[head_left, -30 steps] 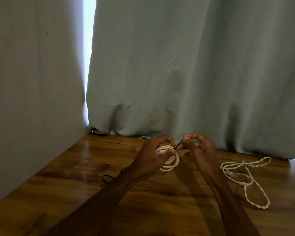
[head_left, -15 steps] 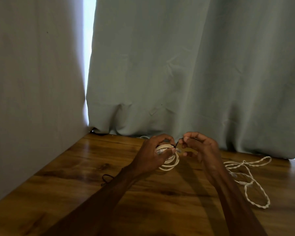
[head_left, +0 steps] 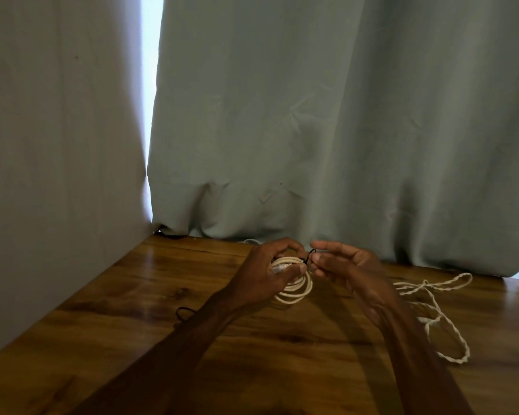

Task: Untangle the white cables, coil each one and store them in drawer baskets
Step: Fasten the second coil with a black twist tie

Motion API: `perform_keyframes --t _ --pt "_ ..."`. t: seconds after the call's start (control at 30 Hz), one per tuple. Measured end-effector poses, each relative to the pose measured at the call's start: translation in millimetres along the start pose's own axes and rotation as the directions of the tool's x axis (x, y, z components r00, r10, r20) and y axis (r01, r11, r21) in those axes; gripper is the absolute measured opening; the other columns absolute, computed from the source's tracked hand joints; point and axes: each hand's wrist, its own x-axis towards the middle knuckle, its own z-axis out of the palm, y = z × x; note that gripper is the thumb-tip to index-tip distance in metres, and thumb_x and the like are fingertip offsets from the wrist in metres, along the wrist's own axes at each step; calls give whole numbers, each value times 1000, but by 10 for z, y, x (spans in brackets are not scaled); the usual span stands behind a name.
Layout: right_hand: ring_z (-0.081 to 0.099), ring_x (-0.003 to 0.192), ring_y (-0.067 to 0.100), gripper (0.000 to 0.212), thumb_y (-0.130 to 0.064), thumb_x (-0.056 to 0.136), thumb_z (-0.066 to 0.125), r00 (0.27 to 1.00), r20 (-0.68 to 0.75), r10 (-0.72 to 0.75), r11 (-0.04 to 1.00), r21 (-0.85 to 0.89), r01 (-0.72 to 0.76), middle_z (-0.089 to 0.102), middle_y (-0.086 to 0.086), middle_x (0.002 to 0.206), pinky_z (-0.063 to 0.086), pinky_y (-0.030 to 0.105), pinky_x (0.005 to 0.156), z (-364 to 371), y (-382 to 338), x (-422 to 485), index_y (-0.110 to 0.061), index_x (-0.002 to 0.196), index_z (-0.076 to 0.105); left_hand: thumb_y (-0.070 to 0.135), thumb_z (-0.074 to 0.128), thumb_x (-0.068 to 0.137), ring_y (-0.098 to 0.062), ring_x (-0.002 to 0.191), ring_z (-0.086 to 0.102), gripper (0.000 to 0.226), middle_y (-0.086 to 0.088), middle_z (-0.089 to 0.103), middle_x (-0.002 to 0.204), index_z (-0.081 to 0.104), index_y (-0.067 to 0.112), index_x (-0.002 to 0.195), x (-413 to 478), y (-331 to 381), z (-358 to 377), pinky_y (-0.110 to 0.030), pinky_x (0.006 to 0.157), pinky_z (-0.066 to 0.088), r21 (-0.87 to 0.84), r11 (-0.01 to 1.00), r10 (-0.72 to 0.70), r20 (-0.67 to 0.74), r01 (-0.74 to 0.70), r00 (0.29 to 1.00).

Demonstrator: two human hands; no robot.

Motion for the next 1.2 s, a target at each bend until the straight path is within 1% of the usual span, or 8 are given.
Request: perform_keyframes --t 0.17,0.33,0.43,0.53,0.67,1.0,1.1,1.2 --pt "77 76 25 29 10 78 75 998 -43 -38 998 -58 35 77 25 95 64 30 77 -12 8 1 6 106 74 17 77 90 -18 82 75 19 0 76 91 70 21 107 -21 14 15 -46 77 61 -4 1000 -18 40 18 999" --pt "76 71 24 24 10 77 77 995 -54 -85 984 -162 75 77 23 90 64 27 71 -8 0 -8 6 101 75 19 77 90 -13 82 75 19 4 76 90 70 23 107 -34 24 7 -34 75 61 5 1000 -24 59 24 998" --pt "76 72 24 25 8 77 78 995 -49 -86 977 -202 74 78 20 89 64 28 70 -35 5 7 6 101 76 20 78 90 -12 81 74 18 4 76 89 70 24 106 -32 26 14 -35 74 62 13 1000 -26 57 25 998" --pt "76 71 24 24 8 78 78 996 -43 -77 976 -208 67 78 20 88 64 28 69 -57 8 22 5 102 75 20 78 89 -12 81 75 19 4 76 89 70 24 106 -27 16 8 -39 76 62 28 999 -34 60 32 998" --pt "75 70 24 24 10 78 77 995 -34 -92 975 -204 84 78 22 89 64 29 67 -43 28 24 5 101 75 20 78 89 -12 81 75 19 4 76 89 70 23 107 -30 20 15 -36 76 62 29 999 -35 64 33 997" --pt "76 80 32 23 9 76 79 994 -9 -109 964 -247 103 79 19 89 64 35 73 -69 86 75 2 98 76 19 76 89 -14 78 75 17 2 76 88 70 23 105 -26 14 19 -43 74 62 35 999 -35 50 33 998" --pt "76 80 33 23 9 77 78 993 -1 -116 958 -266 112 79 18 88 65 33 71 -65 97 97 2 98 76 19 77 89 -13 78 75 18 2 76 88 70 23 105 -21 5 12 -42 73 62 48 998 -36 40 34 999" --pt "76 75 28 22 11 78 76 991 -30 -130 969 -217 120 78 18 87 64 30 64 -46 98 108 1 98 75 20 78 90 -14 78 76 18 0 77 89 70 20 106 -15 22 9 -40 72 63 18 999 -36 35 36 999"
